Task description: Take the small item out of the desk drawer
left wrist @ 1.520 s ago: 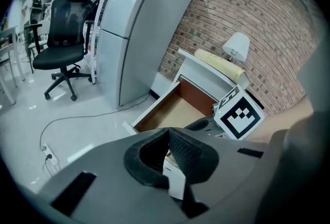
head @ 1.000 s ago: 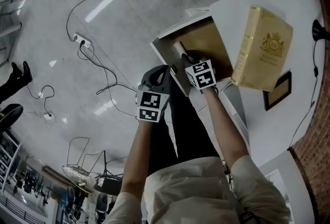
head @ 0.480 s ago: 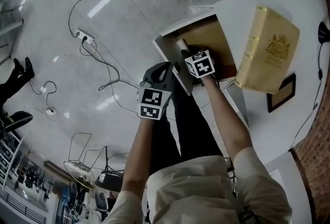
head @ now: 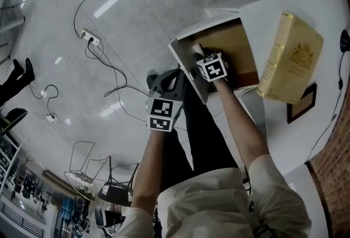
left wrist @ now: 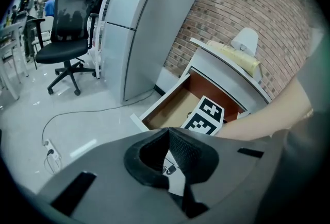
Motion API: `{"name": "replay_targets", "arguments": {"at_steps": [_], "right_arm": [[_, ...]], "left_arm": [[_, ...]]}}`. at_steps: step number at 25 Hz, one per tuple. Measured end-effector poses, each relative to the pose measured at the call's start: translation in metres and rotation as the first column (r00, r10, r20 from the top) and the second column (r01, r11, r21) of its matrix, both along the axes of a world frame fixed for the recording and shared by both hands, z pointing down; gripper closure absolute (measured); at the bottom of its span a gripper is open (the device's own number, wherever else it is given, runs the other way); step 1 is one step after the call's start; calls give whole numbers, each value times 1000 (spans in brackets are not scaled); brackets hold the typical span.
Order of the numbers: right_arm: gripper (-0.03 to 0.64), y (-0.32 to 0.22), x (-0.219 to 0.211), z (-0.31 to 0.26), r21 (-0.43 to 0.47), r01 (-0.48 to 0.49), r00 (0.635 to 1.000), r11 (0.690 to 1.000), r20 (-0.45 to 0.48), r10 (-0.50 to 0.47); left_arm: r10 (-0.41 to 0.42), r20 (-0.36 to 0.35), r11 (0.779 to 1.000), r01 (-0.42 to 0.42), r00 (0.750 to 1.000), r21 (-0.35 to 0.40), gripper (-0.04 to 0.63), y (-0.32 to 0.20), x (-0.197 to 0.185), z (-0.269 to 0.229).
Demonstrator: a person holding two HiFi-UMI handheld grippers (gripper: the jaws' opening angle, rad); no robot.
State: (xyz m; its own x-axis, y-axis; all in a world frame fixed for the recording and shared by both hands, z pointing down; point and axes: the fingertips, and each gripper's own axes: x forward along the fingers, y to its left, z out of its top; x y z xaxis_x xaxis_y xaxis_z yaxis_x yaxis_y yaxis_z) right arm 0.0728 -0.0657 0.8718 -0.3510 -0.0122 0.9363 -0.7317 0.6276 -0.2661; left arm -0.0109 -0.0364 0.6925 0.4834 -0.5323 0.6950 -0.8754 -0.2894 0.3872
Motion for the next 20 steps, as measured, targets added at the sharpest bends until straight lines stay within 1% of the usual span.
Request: {"name": "replay_targets", "arguments": {"at_steps": [2,5,7,12,16,20], "right_arm": [[444,-1,-2,1,-1,-7,1000,1000,-1,7],[453,-1,-6,0,11,17,1000,1000,-15,-17],[465,0,-5,0,5,6,1000,1000,-26,-6],[476,2,-5,0,7,-33,999,999,-42,34],[476,5,-5,-9,38,-36,998,999,-53,38],[476,3,-7,-21,71,-60,997,996,-51,64]], "left_arm": [[-13,-5,1000,13,1000,0,579,4,-8,-1],[-28,-14,1000,27,1000,-4,580,14,-15,-1],[-30,-26,1000,29,999,-7,580,19,-15,0],[-3,-40,1000,3,999,1,578,25,-16,2],[9,-32,1000,-9,999,3,580,27,-26,3],[24,-27,1000,-23,999,11,580,30,-33,0]]}}
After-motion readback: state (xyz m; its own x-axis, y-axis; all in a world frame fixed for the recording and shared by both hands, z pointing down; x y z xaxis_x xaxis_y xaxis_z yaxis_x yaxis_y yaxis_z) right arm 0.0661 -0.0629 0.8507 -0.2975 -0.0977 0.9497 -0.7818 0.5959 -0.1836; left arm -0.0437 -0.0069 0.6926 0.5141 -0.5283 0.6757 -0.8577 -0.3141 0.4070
